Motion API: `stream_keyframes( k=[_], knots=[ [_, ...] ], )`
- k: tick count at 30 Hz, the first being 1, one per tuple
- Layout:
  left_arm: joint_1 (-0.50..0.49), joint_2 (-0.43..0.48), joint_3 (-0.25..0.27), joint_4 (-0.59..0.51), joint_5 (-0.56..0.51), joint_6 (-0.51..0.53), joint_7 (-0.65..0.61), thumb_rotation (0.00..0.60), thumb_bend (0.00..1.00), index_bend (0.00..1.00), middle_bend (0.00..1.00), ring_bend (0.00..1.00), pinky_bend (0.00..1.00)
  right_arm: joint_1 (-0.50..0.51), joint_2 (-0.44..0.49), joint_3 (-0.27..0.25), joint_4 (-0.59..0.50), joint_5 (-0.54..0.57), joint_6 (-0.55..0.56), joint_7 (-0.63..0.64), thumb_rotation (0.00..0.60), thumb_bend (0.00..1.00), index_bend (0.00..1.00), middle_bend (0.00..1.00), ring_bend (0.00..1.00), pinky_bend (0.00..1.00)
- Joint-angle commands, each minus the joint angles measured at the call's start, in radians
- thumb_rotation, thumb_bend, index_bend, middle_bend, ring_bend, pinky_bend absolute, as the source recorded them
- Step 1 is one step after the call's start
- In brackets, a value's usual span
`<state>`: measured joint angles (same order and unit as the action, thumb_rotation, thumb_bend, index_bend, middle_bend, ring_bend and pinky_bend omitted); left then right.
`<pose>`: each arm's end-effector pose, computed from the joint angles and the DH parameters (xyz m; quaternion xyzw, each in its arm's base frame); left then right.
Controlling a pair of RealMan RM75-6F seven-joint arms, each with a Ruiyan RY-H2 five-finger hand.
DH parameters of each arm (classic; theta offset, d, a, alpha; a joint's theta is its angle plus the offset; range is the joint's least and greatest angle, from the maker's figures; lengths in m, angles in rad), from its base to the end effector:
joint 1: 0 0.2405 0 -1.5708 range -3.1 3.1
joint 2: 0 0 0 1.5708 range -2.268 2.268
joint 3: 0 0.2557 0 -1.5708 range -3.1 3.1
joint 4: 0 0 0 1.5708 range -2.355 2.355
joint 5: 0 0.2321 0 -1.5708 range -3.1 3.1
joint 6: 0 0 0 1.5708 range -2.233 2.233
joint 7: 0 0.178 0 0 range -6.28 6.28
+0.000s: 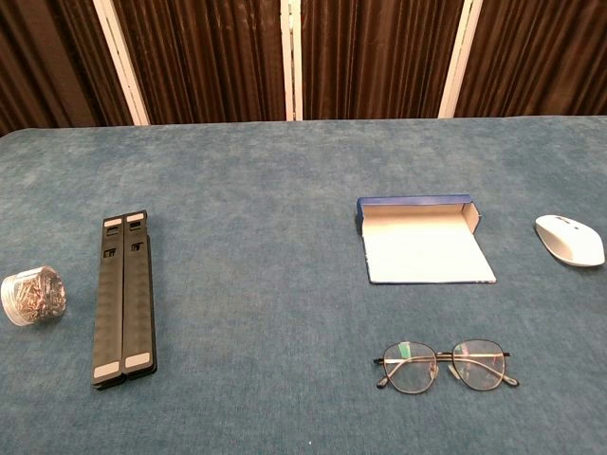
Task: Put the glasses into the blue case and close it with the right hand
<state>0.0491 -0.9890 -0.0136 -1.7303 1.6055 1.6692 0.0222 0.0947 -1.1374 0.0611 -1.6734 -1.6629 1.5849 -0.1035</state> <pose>-0.3031 0.1652 0.1848 -0.5771 -0.3515 -0.4024 0.6176 -0.2671 -0.2170 0.1356 0.6213 -0.3078 0.4487 0.5639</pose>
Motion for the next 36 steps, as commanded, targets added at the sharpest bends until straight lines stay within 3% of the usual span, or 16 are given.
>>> stream_keyframes(
  k=[1,6,11,15,17,21,24,30,36],
  knots=[
    [0.000,0.000,0.000,0.000,-0.001,-0.002,0.000,0.600,0.00,0.00,0.00,0.00,0.00,0.001,-0.001,-0.001,0.000,0.000,-0.002,0.000,0.600,0.00,0.01,0.00,0.00,0.00],
    [-0.001,0.001,-0.001,-0.001,-0.005,-0.005,0.000,0.600,0.00,0.00,0.00,0.00,0.00,0.007,-0.002,-0.006,-0.003,0.004,-0.022,0.002,0.600,0.00,0.01,0.00,0.00,0.00],
    [-0.011,0.004,-0.014,-0.009,-0.028,-0.019,-0.004,0.600,0.00,0.00,0.00,0.00,0.00,0.049,0.001,-0.011,-0.022,0.018,-0.112,0.010,0.600,0.00,0.01,0.00,0.00,0.00],
    [-0.031,0.001,-0.025,-0.018,-0.061,-0.061,0.011,0.600,0.00,0.00,0.00,0.00,0.00,0.145,0.016,-0.020,-0.061,0.031,-0.296,0.048,0.600,0.00,0.05,0.00,0.00,0.00],
    [-0.042,-0.003,-0.030,-0.019,-0.075,-0.081,0.027,0.600,0.00,0.00,0.00,0.00,0.00,0.199,0.022,-0.021,-0.083,0.041,-0.393,0.081,0.600,0.00,0.11,0.00,0.00,0.00],
    [-0.060,-0.016,-0.042,-0.020,-0.116,-0.117,0.063,0.600,0.00,0.00,0.00,0.00,0.00,0.325,0.018,-0.004,-0.122,0.110,-0.615,0.172,0.600,0.00,0.33,0.00,0.00,0.00],
    [-0.068,-0.023,-0.046,-0.021,-0.135,-0.131,0.083,0.600,0.00,0.00,0.00,0.00,0.00,0.400,0.009,0.006,-0.127,0.171,-0.750,0.193,0.600,0.04,0.38,0.00,0.00,0.00],
    [-0.073,-0.029,-0.048,-0.024,-0.147,-0.139,0.101,0.600,0.00,0.00,0.00,0.00,0.00,0.459,-0.047,0.007,-0.106,0.260,-0.840,0.143,0.600,0.13,0.43,0.00,0.00,0.00],
    [-0.077,-0.032,-0.048,-0.024,-0.150,-0.142,0.107,0.600,0.00,0.00,0.00,0.00,0.00,0.487,-0.107,0.006,-0.083,0.334,-0.854,0.061,0.600,0.19,0.45,0.00,0.00,0.00]
  ],
)
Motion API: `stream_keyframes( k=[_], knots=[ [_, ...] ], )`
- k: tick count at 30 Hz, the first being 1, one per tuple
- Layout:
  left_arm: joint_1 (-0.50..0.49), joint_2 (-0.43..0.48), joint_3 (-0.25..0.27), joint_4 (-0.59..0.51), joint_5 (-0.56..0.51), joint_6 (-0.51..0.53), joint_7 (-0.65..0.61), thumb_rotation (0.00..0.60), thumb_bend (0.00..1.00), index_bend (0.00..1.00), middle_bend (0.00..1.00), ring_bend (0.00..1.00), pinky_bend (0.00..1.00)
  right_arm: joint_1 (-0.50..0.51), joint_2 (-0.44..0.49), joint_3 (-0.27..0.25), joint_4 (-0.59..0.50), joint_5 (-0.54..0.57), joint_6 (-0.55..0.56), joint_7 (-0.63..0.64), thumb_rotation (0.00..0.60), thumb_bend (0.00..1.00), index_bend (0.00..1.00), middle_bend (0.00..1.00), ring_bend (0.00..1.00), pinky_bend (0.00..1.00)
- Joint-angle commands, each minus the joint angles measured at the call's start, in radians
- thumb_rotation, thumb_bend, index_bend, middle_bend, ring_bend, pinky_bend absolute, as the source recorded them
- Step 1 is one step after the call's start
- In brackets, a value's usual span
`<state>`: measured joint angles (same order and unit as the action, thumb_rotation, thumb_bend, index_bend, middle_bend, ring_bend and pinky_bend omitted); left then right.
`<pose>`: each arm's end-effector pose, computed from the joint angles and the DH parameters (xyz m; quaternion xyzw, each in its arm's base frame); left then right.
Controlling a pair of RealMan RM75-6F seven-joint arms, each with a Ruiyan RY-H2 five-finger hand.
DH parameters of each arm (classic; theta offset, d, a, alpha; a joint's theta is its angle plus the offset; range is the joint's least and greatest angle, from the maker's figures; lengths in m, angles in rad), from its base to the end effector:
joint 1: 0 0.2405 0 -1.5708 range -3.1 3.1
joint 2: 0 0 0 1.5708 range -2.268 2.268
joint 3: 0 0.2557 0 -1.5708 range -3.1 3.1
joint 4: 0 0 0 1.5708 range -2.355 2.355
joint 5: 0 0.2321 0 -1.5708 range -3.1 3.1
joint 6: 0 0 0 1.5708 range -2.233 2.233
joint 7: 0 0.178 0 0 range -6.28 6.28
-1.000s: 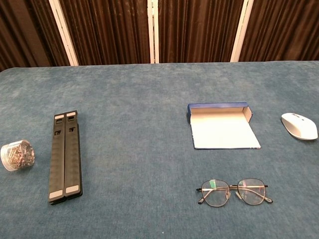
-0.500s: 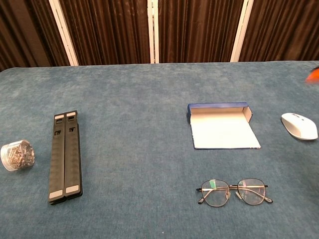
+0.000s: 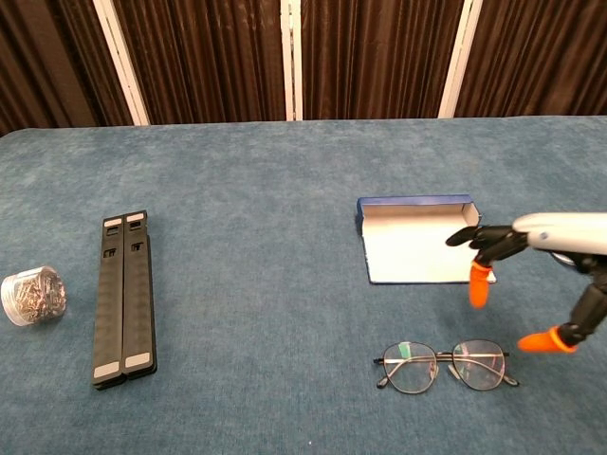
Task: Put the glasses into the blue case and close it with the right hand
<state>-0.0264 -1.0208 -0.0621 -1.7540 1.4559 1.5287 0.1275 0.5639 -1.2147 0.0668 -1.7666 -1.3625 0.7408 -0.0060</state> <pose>-0.3118 0.1995 0.1675 -0.5774 -0.3734 -0.3548 0.6335 -0.1942 -0.2901 -0.0171 0.7693 -0.4897 0.2957 0.2844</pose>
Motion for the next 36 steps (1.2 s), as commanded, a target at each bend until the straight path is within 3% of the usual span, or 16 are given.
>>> stream_keyframes(
  k=[1,12,36],
  knots=[
    [-0.002,-0.001,0.000,0.000,-0.001,-0.003,0.003,0.600,0.00,0.00,0.00,0.00,0.00,0.021,-0.035,0.000,0.010,0.044,-0.009,-0.048,0.600,0.20,0.45,0.00,0.00,0.00],
    [-0.016,-0.003,-0.003,0.001,-0.010,-0.019,0.009,0.600,0.00,0.00,0.00,0.00,0.00,0.063,-0.110,-0.017,0.022,0.166,-0.007,-0.188,0.600,0.20,0.46,0.00,0.00,0.00],
    [-0.026,-0.002,-0.004,0.009,-0.030,-0.034,0.001,0.600,0.00,0.00,0.00,0.00,0.00,0.117,-0.219,-0.036,0.054,0.300,0.031,-0.301,0.600,0.22,0.48,0.00,0.00,0.00]
  ],
)
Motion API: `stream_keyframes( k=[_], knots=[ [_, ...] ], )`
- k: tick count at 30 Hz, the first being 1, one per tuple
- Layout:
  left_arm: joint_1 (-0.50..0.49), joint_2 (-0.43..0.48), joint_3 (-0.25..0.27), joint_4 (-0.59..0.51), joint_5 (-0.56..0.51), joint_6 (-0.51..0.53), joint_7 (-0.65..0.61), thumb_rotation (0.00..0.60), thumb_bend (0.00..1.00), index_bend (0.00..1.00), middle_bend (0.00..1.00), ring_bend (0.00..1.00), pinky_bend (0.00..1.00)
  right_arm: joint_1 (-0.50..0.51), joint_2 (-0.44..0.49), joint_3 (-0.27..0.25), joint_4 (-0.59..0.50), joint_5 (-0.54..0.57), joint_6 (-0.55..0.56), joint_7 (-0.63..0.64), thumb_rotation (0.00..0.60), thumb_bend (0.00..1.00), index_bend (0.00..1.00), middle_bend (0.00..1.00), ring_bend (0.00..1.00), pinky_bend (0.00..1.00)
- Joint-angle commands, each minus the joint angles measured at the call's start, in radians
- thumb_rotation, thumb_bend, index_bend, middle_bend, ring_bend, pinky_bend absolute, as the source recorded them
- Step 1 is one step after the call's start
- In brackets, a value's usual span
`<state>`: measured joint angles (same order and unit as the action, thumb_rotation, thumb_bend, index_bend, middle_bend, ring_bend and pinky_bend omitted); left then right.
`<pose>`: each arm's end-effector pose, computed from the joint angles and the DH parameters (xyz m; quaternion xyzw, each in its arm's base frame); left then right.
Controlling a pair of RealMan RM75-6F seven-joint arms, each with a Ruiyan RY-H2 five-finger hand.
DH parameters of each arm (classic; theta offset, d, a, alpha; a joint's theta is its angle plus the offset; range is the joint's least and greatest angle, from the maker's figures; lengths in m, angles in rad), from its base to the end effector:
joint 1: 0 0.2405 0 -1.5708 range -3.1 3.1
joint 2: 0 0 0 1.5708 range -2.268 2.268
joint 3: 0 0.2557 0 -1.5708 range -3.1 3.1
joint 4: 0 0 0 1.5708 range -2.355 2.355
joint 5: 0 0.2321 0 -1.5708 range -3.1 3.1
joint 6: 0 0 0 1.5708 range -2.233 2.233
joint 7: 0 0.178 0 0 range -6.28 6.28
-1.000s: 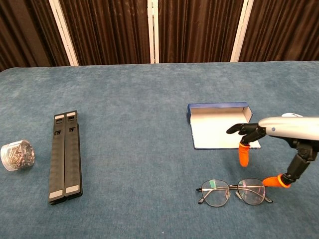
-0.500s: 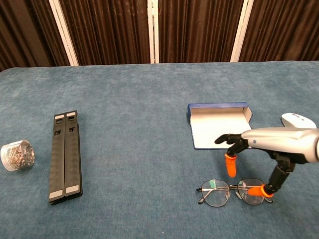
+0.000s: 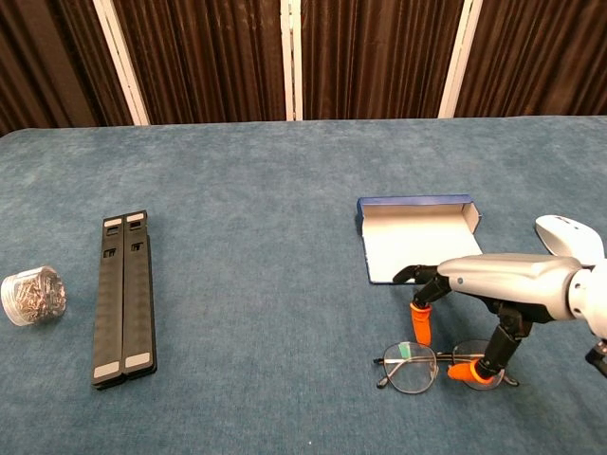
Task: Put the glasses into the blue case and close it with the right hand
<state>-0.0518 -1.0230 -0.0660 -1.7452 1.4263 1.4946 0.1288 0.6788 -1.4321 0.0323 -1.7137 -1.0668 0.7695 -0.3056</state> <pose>-0.3150 0.2081 0.1646 -0.5810 -0.3793 -0.3467 0.6312 -0.1666 -0.2888 -0.0807 0.7875 -0.4794 0.2627 0.2848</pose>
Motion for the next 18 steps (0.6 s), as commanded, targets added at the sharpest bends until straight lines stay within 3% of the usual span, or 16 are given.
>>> stream_keyframes(
  k=[1,18],
  knots=[
    [-0.001,0.000,0.000,0.001,-0.001,-0.001,0.000,0.600,0.00,0.00,0.00,0.00,0.00,0.002,-0.002,-0.002,0.001,0.006,0.003,-0.002,0.600,0.23,0.48,0.00,0.00,0.00],
    [-0.004,-0.001,0.001,-0.001,-0.007,-0.003,0.003,0.600,0.00,0.00,0.00,0.00,0.00,0.014,-0.020,-0.021,0.009,0.027,0.024,-0.017,0.600,0.29,0.53,0.00,0.00,0.00]
  ],
)
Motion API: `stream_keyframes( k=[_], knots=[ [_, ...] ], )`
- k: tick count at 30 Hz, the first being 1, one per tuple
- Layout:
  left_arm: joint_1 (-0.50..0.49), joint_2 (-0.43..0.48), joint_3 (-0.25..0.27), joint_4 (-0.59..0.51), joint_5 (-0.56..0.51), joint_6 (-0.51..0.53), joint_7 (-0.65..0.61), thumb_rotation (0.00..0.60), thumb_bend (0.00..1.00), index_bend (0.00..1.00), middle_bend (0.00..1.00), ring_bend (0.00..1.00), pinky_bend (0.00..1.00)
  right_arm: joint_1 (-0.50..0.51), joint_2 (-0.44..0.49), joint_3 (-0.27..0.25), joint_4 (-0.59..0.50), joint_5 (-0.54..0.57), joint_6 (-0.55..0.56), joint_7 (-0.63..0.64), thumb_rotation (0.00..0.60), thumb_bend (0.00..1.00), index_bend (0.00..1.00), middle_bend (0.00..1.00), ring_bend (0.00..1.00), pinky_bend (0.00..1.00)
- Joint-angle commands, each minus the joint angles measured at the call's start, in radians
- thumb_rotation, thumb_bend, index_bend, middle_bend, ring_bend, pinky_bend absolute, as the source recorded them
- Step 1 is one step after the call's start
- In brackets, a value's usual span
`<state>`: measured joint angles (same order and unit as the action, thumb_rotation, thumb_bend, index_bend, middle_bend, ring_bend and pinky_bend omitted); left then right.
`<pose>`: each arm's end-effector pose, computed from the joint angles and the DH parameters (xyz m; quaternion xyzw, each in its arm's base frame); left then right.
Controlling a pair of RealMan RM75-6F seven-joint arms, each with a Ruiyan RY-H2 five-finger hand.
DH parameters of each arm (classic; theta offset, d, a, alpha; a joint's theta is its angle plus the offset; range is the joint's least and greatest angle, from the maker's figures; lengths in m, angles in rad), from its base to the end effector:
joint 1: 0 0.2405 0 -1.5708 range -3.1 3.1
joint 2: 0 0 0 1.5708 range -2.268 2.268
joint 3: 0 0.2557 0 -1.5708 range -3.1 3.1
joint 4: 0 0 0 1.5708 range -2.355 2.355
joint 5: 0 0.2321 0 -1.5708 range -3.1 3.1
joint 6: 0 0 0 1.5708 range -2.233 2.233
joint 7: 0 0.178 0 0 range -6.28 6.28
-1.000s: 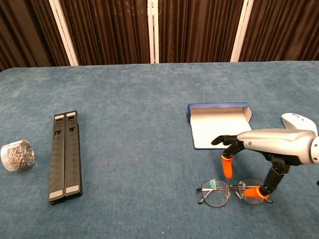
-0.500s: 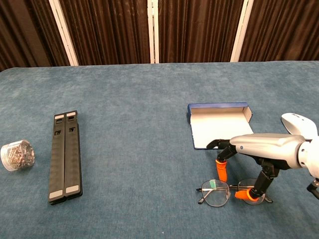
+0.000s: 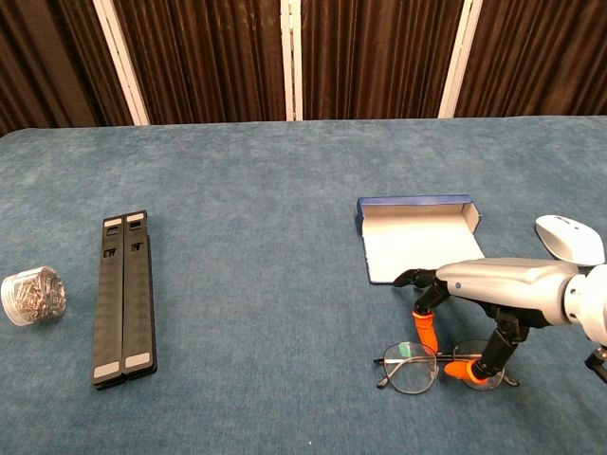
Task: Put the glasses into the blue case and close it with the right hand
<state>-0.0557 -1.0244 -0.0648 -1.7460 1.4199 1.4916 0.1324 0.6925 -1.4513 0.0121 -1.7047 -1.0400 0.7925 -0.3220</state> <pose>-0.3153 0.2089 0.1638 -0.5810 -0.3806 -0.3450 0.6314 -0.1681 -0.2872 -0.0856 0.7875 -0.4792 0.2578 0.2892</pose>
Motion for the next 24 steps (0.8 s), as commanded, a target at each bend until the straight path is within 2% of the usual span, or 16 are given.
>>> stream_keyframes(
  k=[1,12,24],
  knots=[
    [0.000,0.000,0.000,0.001,-0.001,0.000,0.000,0.600,0.00,0.00,0.00,0.00,0.00,0.001,0.000,-0.003,0.000,0.000,0.002,-0.001,0.600,0.29,0.54,0.00,0.00,0.00],
    [-0.002,-0.002,0.002,0.001,-0.002,-0.002,0.005,0.600,0.00,0.00,0.00,0.00,0.00,0.001,0.002,-0.017,0.009,-0.005,0.007,0.003,0.600,0.33,0.59,0.00,0.00,0.00],
    [-0.004,-0.001,0.003,0.000,-0.004,-0.003,0.003,0.600,0.00,0.00,0.00,0.00,0.00,0.003,0.014,0.005,-0.001,-0.012,0.011,0.043,0.600,0.37,0.64,0.00,0.00,0.00]
  ],
)
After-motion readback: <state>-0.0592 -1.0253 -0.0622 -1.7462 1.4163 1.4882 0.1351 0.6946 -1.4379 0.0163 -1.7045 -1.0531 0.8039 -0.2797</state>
